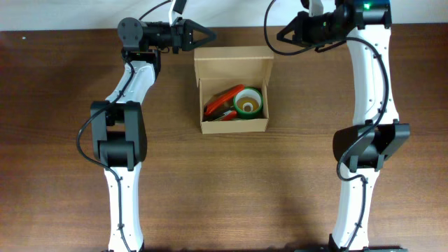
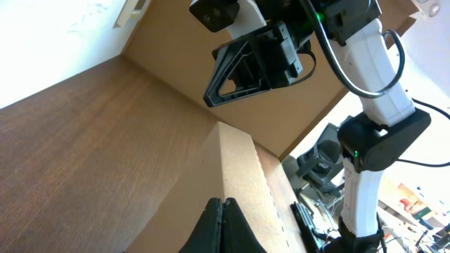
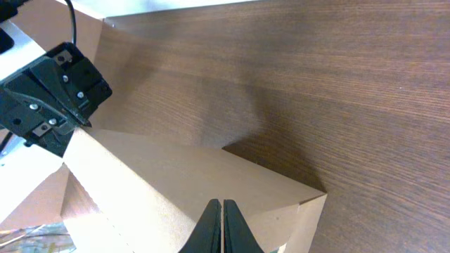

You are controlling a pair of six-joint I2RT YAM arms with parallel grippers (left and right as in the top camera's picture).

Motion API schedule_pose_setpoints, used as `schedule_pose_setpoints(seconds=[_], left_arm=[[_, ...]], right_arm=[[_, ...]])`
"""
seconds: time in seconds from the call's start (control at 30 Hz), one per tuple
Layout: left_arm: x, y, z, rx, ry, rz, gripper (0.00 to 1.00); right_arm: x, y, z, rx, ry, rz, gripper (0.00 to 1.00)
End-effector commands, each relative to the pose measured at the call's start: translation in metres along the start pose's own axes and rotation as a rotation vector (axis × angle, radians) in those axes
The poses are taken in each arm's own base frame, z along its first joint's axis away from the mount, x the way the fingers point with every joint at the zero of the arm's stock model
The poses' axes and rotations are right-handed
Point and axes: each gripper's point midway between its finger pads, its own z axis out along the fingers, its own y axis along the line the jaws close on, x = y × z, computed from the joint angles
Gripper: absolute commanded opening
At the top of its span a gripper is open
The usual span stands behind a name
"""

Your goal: Pack container

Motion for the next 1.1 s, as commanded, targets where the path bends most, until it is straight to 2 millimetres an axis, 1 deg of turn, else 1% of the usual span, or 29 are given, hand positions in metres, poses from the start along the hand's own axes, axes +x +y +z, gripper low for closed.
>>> schedule_pose_setpoints(seconds=[0.0,0.07,0.17,0.27,0.43,0.5,0.57,0.63,0.77,0.8,0.83,0.93,1.07], left_arm=[[-0.015,-0.019,-0.002,0.001,0.010,0.056,0.02],[-0.015,-0.019,-0.002,0.001,0.010,0.055,0.02],[-0.015,-0.019,-0.002,0.001,0.010,0.056,0.02],[-0.015,-0.019,-0.002,0.001,0.010,0.055,0.01],[-0.015,-0.019,-0.002,0.001,0.010,0.055,0.02],[-0.015,-0.019,-0.003,0.000,0.009,0.055,0.02],[-0.016,-0.018,-0.006,-0.006,0.005,0.056,0.02],[-0.017,-0.017,-0.014,-0.018,-0.003,0.062,0.02],[-0.023,-0.013,-0.040,-0.059,-0.029,0.079,0.02],[-0.025,-0.012,-0.051,-0.076,-0.039,0.086,0.02],[-0.027,-0.011,-0.058,-0.086,-0.046,0.089,0.01],[-0.031,-0.011,-0.078,-0.118,-0.064,0.113,0.02],[-0.038,-0.014,-0.087,-0.132,-0.074,0.105,0.03]], right_arm=[[-0.004,0.035,-0.015,-0.005,-0.034,-0.087,0.04],[0.000,0.039,-0.010,0.001,-0.015,-0.108,0.04],[0.007,0.038,-0.003,0.053,0.012,-0.110,0.04],[0.015,0.045,0.003,0.047,0.042,-0.121,0.04],[0.034,0.054,0.009,0.039,0.112,-0.136,0.04],[0.038,0.055,0.008,0.070,0.125,-0.142,0.04],[0.039,0.059,0.003,0.110,0.122,-0.162,0.04],[0.037,0.063,-0.005,0.160,0.103,-0.190,0.04],[0.033,0.067,-0.030,0.254,0.056,-0.200,0.04],[0.033,0.068,-0.038,0.279,0.041,-0.209,0.04],[0.032,0.071,-0.043,0.287,0.032,-0.213,0.04],[0.030,0.075,-0.053,0.314,0.009,-0.221,0.04],[0.030,0.079,-0.057,0.319,-0.004,-0.225,0.04]])
